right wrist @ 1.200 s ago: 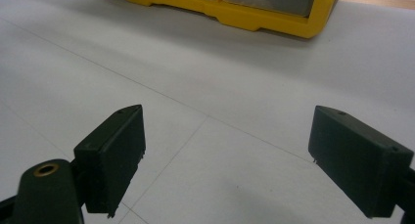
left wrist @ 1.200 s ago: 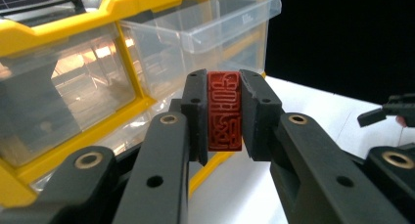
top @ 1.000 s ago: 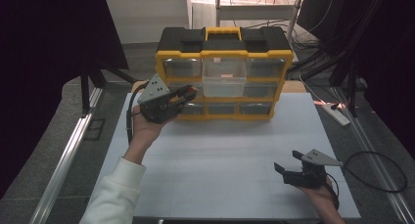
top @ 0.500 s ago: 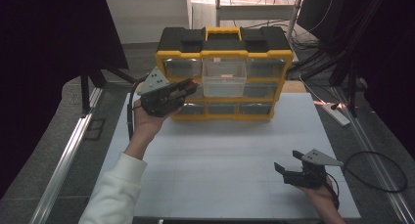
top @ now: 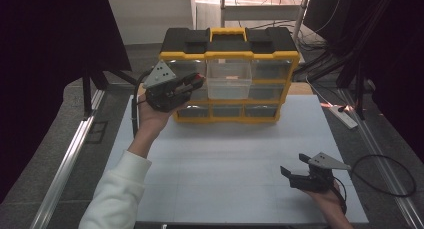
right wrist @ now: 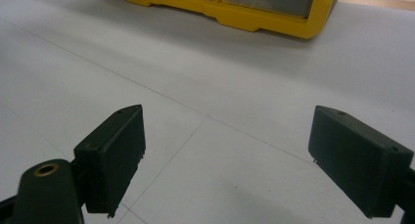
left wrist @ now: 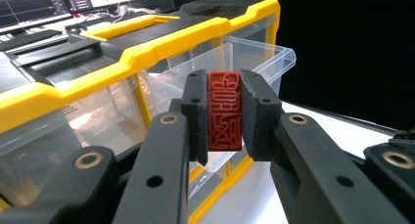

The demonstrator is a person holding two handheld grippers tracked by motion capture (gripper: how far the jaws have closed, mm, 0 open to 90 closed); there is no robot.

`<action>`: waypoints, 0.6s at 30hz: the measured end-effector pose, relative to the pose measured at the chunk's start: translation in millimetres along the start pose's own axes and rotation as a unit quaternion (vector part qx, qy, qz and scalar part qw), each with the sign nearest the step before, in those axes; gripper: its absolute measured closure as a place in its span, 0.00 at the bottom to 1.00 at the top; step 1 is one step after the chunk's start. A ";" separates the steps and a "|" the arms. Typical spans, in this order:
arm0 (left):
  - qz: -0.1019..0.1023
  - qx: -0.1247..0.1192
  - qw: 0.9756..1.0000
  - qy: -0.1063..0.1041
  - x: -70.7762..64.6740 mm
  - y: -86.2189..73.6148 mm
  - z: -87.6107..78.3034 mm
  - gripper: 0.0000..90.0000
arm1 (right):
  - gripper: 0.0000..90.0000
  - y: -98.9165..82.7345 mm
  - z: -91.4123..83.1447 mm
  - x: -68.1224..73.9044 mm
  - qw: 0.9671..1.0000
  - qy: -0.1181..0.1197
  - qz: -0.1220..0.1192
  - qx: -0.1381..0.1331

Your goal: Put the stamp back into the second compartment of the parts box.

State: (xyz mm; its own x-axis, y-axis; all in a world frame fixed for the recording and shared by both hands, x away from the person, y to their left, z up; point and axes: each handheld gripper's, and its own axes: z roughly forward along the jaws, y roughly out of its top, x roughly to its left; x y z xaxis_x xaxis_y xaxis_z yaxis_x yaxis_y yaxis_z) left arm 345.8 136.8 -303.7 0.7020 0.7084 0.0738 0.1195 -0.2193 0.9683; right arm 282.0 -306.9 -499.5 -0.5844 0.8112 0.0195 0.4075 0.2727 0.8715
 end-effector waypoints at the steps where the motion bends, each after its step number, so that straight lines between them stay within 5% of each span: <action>1: 0.000 0.000 1.000 0.000 0.0 0.0 0.0 0.83 | 0.16 0.0 0.0 0.0 1.000 0.000 0.000 0.000; 18: -0.005 0.004 1.000 -0.003 3.3 16.1 22.4 0.83 | 0.16 -0.1 -0.5 -0.4 1.000 0.001 0.001 0.000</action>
State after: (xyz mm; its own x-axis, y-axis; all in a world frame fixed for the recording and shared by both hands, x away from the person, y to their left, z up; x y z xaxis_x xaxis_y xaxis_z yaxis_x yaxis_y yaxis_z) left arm 365.7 120.5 -293.2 0.7054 0.7060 0.0623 0.1315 -0.2168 0.9673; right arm 281.8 -307.5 -499.3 -0.5851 0.8106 0.0230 0.4097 0.2710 0.8710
